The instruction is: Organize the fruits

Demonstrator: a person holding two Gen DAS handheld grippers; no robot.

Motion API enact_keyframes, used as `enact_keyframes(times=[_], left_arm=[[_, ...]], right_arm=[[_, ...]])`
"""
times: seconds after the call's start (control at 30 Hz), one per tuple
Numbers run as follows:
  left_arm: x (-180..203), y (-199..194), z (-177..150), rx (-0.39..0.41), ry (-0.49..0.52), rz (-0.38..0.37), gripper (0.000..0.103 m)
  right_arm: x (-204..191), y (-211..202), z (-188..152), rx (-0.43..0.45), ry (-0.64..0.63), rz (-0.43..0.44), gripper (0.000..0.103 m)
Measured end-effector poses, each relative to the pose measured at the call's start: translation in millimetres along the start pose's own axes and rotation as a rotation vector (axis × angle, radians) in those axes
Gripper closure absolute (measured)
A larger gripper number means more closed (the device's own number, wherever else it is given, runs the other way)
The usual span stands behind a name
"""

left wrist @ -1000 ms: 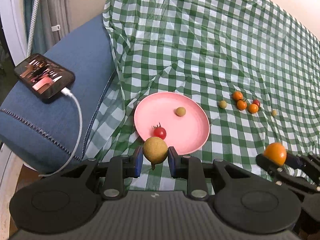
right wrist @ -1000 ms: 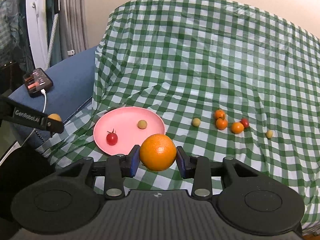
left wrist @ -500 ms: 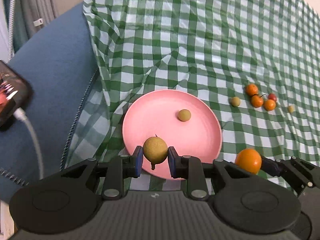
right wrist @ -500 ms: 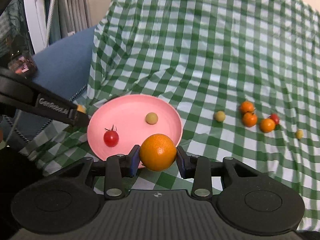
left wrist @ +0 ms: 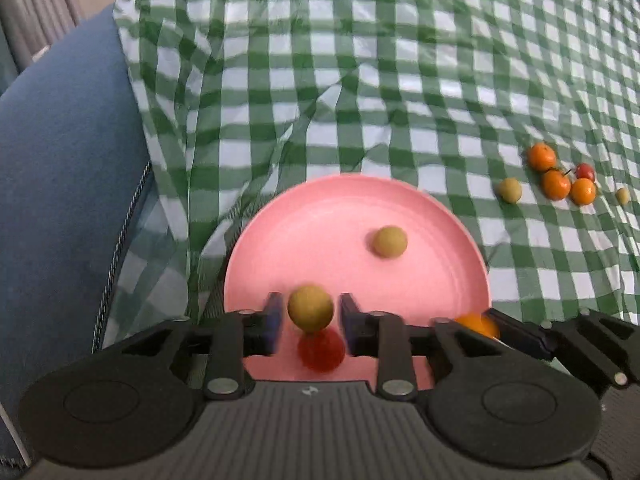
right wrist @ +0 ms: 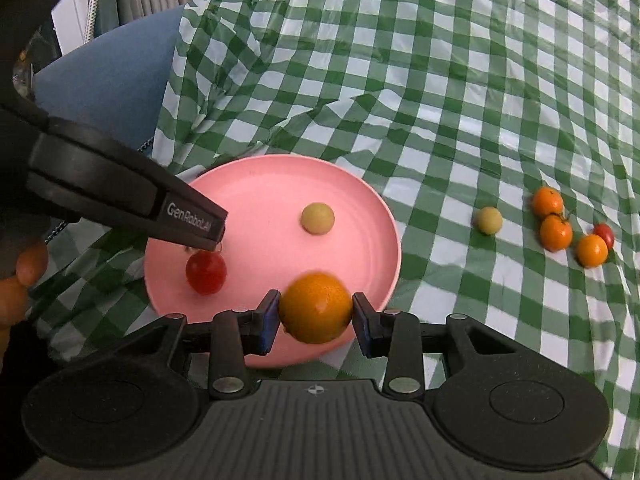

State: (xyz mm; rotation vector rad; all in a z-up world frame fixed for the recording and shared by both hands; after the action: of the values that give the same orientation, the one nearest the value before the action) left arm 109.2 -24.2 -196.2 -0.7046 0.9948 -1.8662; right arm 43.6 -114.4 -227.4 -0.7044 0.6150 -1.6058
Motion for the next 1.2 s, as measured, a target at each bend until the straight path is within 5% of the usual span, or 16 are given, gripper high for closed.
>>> enact_keyframes(times=[0.03, 0.07, 0.17, 0.5, 0.77, 1.2], left_arm=[[0.4, -4.4, 4.0, 0.018, 0.004, 0.006, 0.008], [-0.1, -11.2, 7.9, 0.050, 0.001, 0.021, 0.000], [0.1, -35.2, 11.2, 0.143, 0.029, 0.046, 0.000], [-3.4, -112.6, -70.3, 0.097, -0.063, 0.077, 0.000], [-3.4, -163.2, -101.2, 0.159, -0.119, 0.117, 0.000], [19.8, -222.7, -120.6, 0.272, -0.070, 0.151, 0.000]], right_arm=[[0.4, -1.6, 3.7, 0.015, -0.008, -0.005, 0.046], [0.8, -5.0, 7.9, 0.037, -0.017, -0.012, 0.031], [2.5, -21.8, 12.6, 0.077, -0.058, -0.034, 0.017], [17.7, -103.5, -40.8, -0.021, 0.039, -0.045, 0.010], [16.3, -168.2, -36.1, 0.129, 0.035, -0.077, 0.008], [21.6, -238.5, -37.9, 0.279, 0.063, -0.095, 0.007]])
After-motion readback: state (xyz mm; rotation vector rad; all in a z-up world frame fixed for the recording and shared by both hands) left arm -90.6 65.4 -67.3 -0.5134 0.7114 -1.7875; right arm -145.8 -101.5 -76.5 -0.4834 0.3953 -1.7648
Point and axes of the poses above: each gripper's, at about its wrist camera, not at the fingertips, and y roughly the way its jaws point, x to its right, z to its top, the point moved 9 cm from there along y, roughly the way its jaws point, and after that the axes turned 10 degrees about -z, right-handed, at the moved point
